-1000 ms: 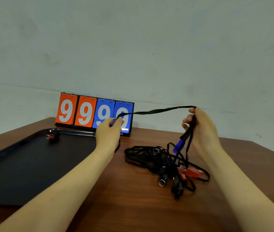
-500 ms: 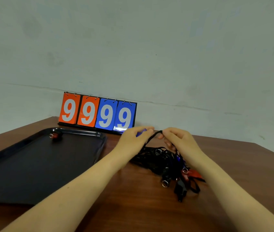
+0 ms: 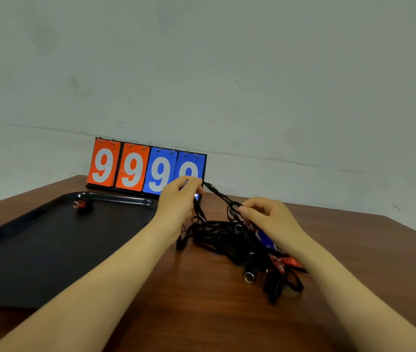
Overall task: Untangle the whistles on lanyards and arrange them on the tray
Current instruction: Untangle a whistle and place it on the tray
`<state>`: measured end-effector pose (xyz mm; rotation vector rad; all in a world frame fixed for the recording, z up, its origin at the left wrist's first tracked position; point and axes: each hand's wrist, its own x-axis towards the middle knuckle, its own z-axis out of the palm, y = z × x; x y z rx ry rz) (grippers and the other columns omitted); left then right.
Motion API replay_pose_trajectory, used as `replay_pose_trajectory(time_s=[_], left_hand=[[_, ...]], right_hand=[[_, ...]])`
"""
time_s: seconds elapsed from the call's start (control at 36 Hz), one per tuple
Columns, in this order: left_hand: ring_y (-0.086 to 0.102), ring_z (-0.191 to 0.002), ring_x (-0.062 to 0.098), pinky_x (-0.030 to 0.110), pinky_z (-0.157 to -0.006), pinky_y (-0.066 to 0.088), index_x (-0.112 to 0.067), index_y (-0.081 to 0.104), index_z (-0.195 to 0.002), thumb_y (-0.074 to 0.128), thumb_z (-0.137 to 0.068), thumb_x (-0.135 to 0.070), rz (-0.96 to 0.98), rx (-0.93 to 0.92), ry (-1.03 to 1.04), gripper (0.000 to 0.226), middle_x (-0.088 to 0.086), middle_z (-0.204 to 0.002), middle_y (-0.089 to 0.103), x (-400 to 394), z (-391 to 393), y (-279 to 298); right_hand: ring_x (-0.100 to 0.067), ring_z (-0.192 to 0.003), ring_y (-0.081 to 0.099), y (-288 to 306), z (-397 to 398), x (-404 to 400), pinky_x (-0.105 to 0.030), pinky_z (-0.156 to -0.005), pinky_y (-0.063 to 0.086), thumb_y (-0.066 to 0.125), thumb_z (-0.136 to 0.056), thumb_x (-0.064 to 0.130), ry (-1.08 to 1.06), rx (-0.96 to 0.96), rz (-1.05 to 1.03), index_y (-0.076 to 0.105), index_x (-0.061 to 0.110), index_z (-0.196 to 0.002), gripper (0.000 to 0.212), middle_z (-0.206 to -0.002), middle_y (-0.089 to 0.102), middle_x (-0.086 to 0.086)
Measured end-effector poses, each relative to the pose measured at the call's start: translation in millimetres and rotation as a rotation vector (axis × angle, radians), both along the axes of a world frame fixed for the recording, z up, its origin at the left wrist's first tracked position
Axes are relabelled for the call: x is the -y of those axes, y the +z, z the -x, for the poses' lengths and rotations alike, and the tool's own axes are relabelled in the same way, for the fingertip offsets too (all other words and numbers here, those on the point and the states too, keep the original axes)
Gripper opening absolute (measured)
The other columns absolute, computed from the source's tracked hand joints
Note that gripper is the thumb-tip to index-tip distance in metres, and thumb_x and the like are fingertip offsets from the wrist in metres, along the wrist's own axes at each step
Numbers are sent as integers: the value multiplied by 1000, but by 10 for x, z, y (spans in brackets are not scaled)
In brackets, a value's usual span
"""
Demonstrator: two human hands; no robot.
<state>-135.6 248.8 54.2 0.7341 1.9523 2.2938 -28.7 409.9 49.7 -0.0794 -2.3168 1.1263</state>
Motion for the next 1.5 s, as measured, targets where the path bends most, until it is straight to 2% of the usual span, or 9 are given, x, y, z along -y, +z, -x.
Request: replay_pose_trajectory(time_s=[0.17, 0.31, 0.64, 0.83, 0.97, 1.17, 1.31, 1.39, 1.5], left_hand=[[28, -48, 10, 15, -37, 28, -16, 67, -85, 50, -95, -25, 25, -32, 17, 22, 0, -64, 50, -39, -1, -46], [24, -45, 12, 19, -39, 24, -11, 69, -93, 52, -95, -24, -24, -41, -107, 21, 4, -55, 34, -82, -56, -72], [29, -48, 11, 20, -42, 27, -15, 61, -81, 59, -89, -27, -83, 3, -187, 15, 10, -93, 54, -97, -12, -92], [30, -47, 10, 19, -42, 27, -16, 62, -81, 60, -91, -27, -72, 2, -210, 15, 12, -90, 55, -115, -1, -127], [32, -46, 10, 20, -42, 28, -14, 62, -84, 60, -92, -26, -84, 16, -210, 15, 15, -90, 56, -122, 2, -127], [31, -45, 9, 19, -42, 26, -13, 59, -84, 57, -93, -26, -130, 107, -246, 15, 12, -82, 59, -116, 4, -135], [25, -42, 8, 18, -39, 22, -16, 52, -81, 55, -95, -24, -163, 185, -262, 17, -3, -59, 48, -89, 4, -109], [22, -42, 8, 18, -38, 21, -16, 50, -76, 56, -94, -24, -122, 171, -208, 20, -3, -57, 41, -95, 24, -115], [23, -39, 7, 18, -37, 23, -13, 50, -78, 58, -93, -22, -66, 127, -129, 18, -4, -57, 43, -112, 17, -123]], right_hand=[[-5, -61, 58, 53, 0, 0, -14, -63, 49, 53, -96, 14, -14, -135, 143, 68, 14, -79, 23, -66, 63, 4], [-10, -51, 39, 82, -4, -32, -22, -53, 38, 55, -95, 17, 26, -118, 262, 65, 19, -73, 25, -52, 44, 5], [5, -85, 58, -63, 72, -7, -10, -70, 40, 57, -94, 23, -122, 26, -132, 64, 35, -90, 14, -93, 66, 15], [-3, -64, 52, -99, 2, 204, -21, -62, 43, 57, -89, 36, -177, -78, -154, 62, 22, -76, 19, -72, 62, 4], [-2, -68, 50, -161, 7, 335, -19, -59, 39, 64, -76, 61, -282, 44, -461, 53, 33, -91, 33, -77, 56, 13], [-1, -69, 62, -169, 25, 294, -15, -61, 45, 62, -91, 29, -211, -84, -266, 62, 26, -90, 4, -74, 67, 9], [-1, -68, 62, -142, 14, 358, -14, -65, 48, 57, -94, 25, -74, -134, -168, 67, 28, -82, 16, -71, 67, 9], [0, -66, 58, -101, 15, 335, -15, -66, 48, 56, -94, 21, -77, -159, 85, 71, 20, -85, 17, -69, 66, 10], [-14, -70, 61, -10, 12, 255, -30, -67, 51, 52, -96, 15, 78, -154, 702, 67, 7, -86, 20, -79, 66, -5]])
